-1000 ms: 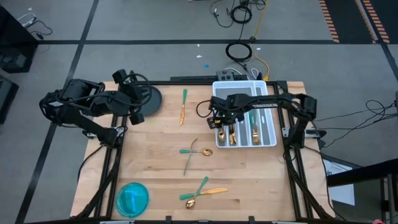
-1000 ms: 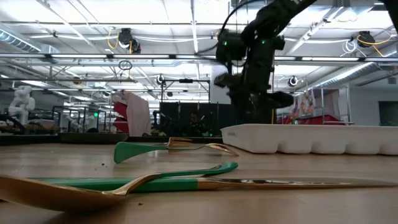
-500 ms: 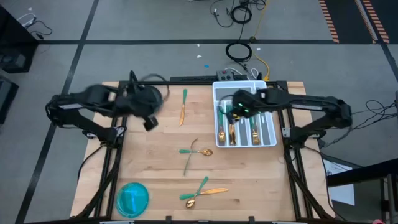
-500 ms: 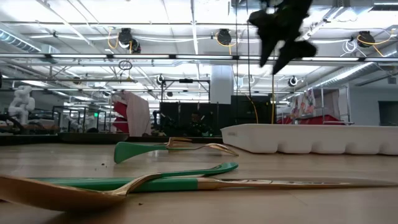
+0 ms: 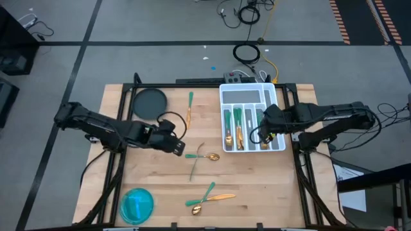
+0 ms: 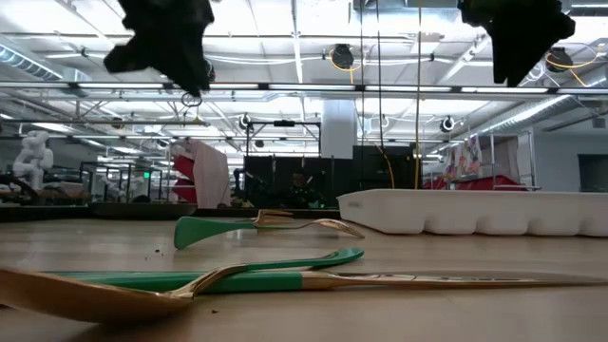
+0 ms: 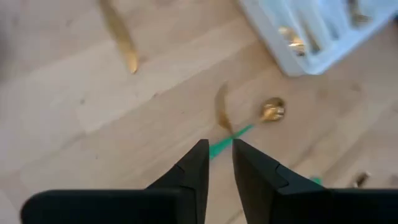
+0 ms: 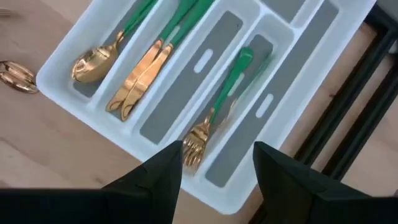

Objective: Sort silverware
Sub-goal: Put the bottom green spoon on the silverware tray with the other green spoons

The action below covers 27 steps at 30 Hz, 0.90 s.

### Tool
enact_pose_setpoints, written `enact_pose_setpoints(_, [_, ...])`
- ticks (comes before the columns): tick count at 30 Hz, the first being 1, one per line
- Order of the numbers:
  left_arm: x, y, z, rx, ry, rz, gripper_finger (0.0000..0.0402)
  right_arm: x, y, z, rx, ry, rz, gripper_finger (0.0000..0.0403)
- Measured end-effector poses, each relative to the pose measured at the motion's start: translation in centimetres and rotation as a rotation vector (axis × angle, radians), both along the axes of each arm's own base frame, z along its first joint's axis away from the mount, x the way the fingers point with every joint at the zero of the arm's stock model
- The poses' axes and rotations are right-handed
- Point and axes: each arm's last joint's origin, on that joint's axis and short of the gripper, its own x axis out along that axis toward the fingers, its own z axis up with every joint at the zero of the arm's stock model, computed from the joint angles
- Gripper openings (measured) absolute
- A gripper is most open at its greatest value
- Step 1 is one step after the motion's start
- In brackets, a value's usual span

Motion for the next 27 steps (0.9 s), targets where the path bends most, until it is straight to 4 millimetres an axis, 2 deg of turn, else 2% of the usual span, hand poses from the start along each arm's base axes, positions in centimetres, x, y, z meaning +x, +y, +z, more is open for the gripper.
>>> enact_pose_setpoints(3, [0.7, -0.3, -1.5, -0.040, 0.017, 0.019, 0.0099, 0.7, 1.2, -0.1, -0.016, -0.046, 0.155, 0.0187])
enact_pose_setpoints(8, [1.5, -1.6, -2.9, -0.049, 0.058, -0.036, 0.0118, 4.2, 5.1, -1.5, -0.016, -0.234, 0.746, 0.0187])
enact_pose_setpoints(11, [1.2, -2.4, -2.9, -0.047, 0.065, -0.068, 0.0119, 6.2, 6.5, -2.1, -0.078, -0.278, 1.004, 0.0187])
enact_pose_setpoints(14, [0.6, -3.1, -2.4, -0.050, 0.052, -0.099, 0.0119, 8.5, 6.8, -2.7, -0.149, -0.336, 1.128, 0.0187])
enact_pose_setpoints(17, [-0.1, -3.4, -1.6, -0.045, 0.026, -0.115, 0.0119, 11.1, 7.2, -4.1, -0.104, -0.403, 1.232, 0.0187])
enact_pose_setpoints(22, [-1.4, -3.4, -0.9, -0.005, 0.036, -0.134, 0.0119, 14.8, 8.2, -7.8, 0.048, -0.426, 1.350, 0.0187])
enact_pose_setpoints(27, [-2.5, -3.4, -0.5, 0.029, 0.083, -0.177, 0.0119, 18.2, 9.9, -9.9, 0.046, -0.417, 1.426, 0.0187])
